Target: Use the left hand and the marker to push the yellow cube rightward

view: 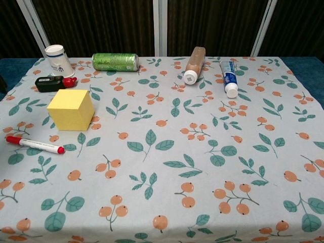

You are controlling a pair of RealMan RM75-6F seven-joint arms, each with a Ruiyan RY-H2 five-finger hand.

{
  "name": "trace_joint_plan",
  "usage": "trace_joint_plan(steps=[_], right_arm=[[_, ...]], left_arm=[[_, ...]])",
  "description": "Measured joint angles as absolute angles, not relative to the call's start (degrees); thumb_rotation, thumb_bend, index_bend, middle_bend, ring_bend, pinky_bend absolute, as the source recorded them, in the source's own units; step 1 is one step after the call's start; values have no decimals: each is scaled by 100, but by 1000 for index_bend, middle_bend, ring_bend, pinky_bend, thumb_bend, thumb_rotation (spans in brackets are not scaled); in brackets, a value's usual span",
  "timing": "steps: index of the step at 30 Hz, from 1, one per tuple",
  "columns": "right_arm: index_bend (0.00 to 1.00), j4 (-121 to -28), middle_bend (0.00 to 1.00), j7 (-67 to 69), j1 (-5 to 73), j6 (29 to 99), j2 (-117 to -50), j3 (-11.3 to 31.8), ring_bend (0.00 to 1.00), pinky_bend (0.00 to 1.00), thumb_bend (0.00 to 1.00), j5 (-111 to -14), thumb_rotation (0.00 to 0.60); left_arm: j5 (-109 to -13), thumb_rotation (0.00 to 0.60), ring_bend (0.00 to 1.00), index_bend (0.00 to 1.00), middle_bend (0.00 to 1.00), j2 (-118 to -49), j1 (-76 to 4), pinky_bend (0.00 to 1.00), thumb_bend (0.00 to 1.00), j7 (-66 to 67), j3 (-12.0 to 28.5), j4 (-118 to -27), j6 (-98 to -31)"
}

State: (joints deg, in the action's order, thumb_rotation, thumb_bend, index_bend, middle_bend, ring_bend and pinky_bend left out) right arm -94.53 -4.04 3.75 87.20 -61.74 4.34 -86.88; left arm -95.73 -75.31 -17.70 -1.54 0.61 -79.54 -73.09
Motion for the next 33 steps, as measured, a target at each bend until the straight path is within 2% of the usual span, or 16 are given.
trace_joint_plan(steps=[7, 17, 22, 33], right_arm=[[93, -9425, 204, -405, 399, 8671, -6201, 442, 134, 176, 61, -8669, 600], [94, -9407, 204, -396, 429, 8617, -6187, 449, 134, 176, 61, -8652, 600], [93, -9366, 204, -356, 422, 8620, -6202, 442, 135, 176, 62, -8648, 600], [94, -9354, 204, -336, 383, 8660, -6206, 439, 135, 174, 61, -8618, 600]], left_arm=[[-9415, 600, 224, 421, 400, -7888, -2073, 266, 212, 349, -31, -7841, -6586], [-8575, 600, 239, 456, 434, -8315, -2270, 266, 265, 1342, 33, -7843, -5912], [-8268, 600, 274, 454, 469, -8567, -2311, 267, 306, 1550, 98, -7667, -5803], [-8052, 600, 343, 484, 547, -8784, -2336, 267, 309, 1905, 141, -7528, -5948]])
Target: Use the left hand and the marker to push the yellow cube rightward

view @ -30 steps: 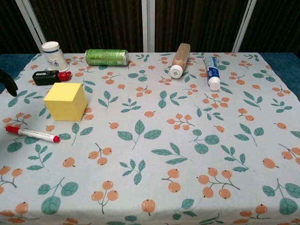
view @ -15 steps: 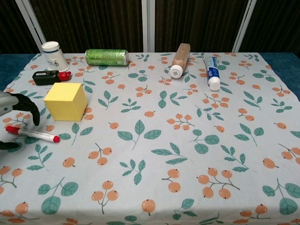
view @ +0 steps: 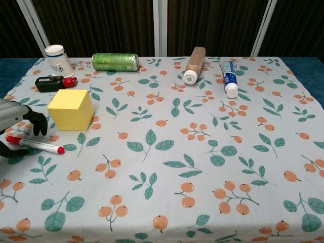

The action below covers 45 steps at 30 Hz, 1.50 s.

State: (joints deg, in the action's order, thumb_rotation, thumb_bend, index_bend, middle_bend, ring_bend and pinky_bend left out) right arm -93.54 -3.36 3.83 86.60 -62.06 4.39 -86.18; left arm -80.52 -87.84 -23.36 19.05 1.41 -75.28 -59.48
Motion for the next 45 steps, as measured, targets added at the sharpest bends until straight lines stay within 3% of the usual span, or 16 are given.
trace_joint_plan(steps=[21, 34, 45], right_arm=[[94, -9254, 204, -197, 343, 8679, -6228, 434, 135, 170, 60, -8594, 600], [94, -9233, 204, -181, 338, 8621, -6233, 433, 134, 168, 60, -8533, 600], [94, -9258, 204, -208, 346, 8602, -6232, 438, 135, 168, 60, -8526, 600]], left_arm=[[-7785, 600, 357, 526, 572, -8951, -2487, 267, 356, 3296, 81, -7551, -5978], [-7624, 600, 367, 544, 590, -8967, -2496, 267, 382, 3207, 30, -7657, -5944], [-7864, 600, 464, 642, 697, -9017, -2489, 287, 409, 2595, -27, -7371, -6074]])
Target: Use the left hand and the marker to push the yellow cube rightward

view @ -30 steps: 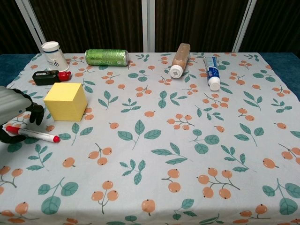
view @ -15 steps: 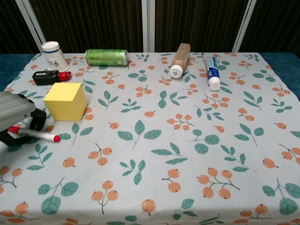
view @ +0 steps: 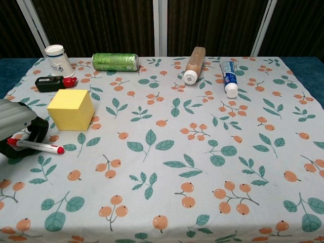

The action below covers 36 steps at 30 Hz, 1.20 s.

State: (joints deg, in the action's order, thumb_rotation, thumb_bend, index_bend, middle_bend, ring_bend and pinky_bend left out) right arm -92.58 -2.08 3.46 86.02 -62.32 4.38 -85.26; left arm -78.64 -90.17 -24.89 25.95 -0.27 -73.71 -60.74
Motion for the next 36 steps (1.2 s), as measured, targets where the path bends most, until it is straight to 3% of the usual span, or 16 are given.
trace_joint_plan(steps=[16, 23, 36], right_arm=[[93, -9379, 204, -299, 331, 8651, -6187, 436, 135, 168, 60, -8565, 600], [94, -9426, 204, -338, 338, 8656, -6173, 439, 135, 167, 61, -8585, 600], [94, -9503, 204, -429, 310, 8690, -6150, 432, 134, 167, 61, -8580, 600]], left_arm=[[-8810, 600, 540, 680, 749, -8844, -2505, 492, 412, 46, -271, -6249, -6578], [-9092, 600, 546, 680, 751, -8836, -2528, 529, 411, -1235, -328, -5212, -6833], [-9431, 600, 546, 680, 751, -9291, -2886, 536, 413, -1823, -542, -3773, -6460]])
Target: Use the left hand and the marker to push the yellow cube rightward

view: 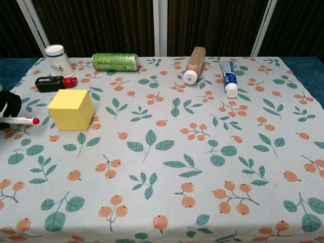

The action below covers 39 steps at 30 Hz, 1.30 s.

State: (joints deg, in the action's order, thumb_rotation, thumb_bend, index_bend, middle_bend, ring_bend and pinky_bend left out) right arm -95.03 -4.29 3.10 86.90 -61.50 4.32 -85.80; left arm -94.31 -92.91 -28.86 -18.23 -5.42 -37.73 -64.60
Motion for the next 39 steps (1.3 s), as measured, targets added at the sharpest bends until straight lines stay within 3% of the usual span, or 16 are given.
trace_joint_plan(steps=[12, 39], right_arm=[[93, -9508, 204, -442, 265, 8726, -6142, 433, 135, 167, 60, -8540, 600], [93, -9457, 204, -356, 232, 8711, -6110, 431, 135, 167, 61, -8503, 600]], left_arm=[[-9425, 600, 546, 680, 751, -9635, -3263, 530, 412, -2094, -498, -3235, -6108], [-9098, 600, 546, 680, 751, -10149, -4204, 524, 414, -1382, 8, -3880, -5525]])
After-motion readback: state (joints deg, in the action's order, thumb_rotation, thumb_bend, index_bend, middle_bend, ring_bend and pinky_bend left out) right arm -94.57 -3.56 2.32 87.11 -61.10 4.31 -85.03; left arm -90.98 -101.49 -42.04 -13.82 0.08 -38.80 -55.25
